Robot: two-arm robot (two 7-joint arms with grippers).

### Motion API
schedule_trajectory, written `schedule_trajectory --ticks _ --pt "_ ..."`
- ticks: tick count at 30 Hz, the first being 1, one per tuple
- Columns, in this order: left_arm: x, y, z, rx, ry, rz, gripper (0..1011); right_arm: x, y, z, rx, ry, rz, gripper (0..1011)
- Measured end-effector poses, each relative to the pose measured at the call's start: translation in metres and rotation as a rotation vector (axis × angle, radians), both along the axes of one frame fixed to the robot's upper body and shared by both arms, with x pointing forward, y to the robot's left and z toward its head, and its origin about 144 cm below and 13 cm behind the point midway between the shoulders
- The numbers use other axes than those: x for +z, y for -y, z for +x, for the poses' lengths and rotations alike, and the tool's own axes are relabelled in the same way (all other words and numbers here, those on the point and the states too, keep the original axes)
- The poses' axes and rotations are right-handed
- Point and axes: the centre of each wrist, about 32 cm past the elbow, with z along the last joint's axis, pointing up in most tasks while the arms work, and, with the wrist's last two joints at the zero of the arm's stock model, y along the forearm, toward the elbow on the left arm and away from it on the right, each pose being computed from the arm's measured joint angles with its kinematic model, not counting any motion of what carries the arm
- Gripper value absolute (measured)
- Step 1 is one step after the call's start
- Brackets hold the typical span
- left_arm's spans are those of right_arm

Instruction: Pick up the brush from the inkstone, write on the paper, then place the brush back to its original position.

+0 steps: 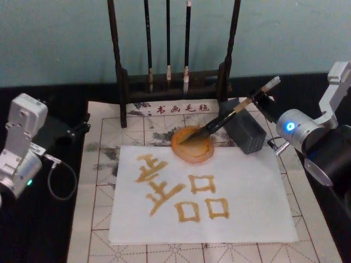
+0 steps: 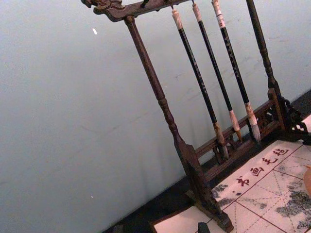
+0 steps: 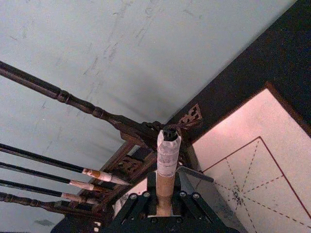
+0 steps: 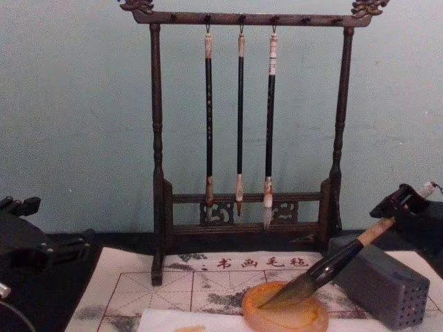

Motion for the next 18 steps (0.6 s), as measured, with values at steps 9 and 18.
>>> schedule_trajectory --ticks 9,18 --pt "0.0000 0.0000 0.0000 0.000 0.000 0.000 1001 0.0002 0.0002 0.0001 0.000 0.000 0.001 185" --pt "0.0000 0.0000 0.0000 0.000 0.000 0.000 1001 0.0004 0.0002 0.0002 0.000 0.001 0.003 222"
